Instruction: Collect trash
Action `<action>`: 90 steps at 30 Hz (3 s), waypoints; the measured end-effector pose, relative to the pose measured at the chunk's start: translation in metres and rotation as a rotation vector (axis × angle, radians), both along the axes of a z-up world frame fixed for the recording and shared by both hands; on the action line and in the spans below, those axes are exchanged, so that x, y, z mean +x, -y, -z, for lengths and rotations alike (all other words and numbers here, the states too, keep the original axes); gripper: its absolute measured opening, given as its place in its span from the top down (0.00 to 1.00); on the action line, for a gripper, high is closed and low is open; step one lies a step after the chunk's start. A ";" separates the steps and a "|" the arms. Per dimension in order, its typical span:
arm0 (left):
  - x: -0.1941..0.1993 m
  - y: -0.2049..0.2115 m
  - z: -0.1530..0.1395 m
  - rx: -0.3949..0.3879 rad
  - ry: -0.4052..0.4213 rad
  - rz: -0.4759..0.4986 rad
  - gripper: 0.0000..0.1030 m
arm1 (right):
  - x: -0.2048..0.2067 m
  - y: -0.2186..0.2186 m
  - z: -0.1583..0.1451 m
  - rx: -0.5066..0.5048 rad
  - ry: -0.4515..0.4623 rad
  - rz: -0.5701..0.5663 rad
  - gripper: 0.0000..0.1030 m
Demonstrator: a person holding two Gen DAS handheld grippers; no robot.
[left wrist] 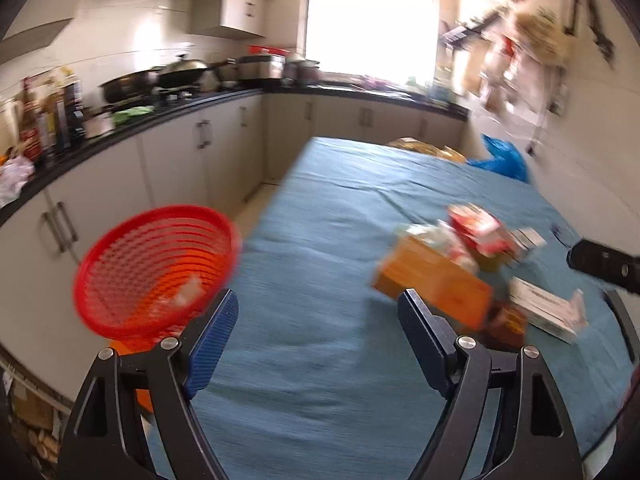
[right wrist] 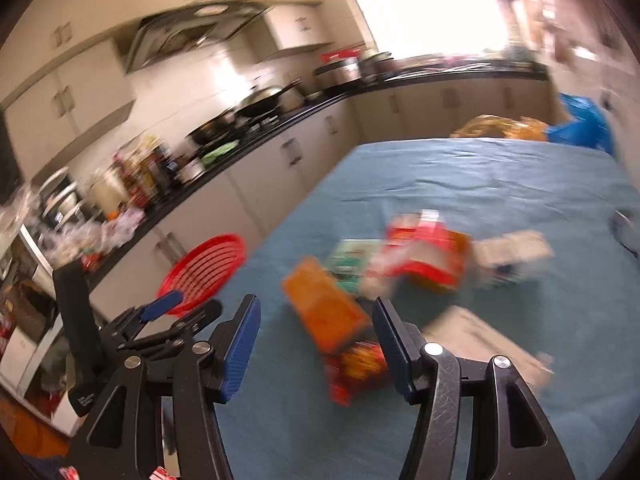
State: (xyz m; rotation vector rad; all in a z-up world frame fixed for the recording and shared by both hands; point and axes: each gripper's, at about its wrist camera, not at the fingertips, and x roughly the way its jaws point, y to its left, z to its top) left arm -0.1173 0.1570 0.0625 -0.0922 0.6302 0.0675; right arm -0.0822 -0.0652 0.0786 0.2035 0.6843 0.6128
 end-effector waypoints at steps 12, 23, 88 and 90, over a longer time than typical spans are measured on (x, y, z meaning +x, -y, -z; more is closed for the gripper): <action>0.000 0.069 0.006 0.059 -0.037 0.166 0.21 | -0.011 0.092 0.024 0.020 -0.045 0.249 0.39; 0.001 0.096 0.016 0.117 -0.058 0.250 0.21 | 0.008 0.081 0.055 -0.143 -0.104 0.325 0.61; 0.039 0.129 0.032 0.085 -0.117 0.342 0.65 | -0.010 0.123 0.054 -0.011 -0.004 0.402 0.93; 0.036 0.127 0.029 0.082 -0.090 0.333 0.65 | -0.013 0.123 0.052 0.002 0.015 0.399 0.93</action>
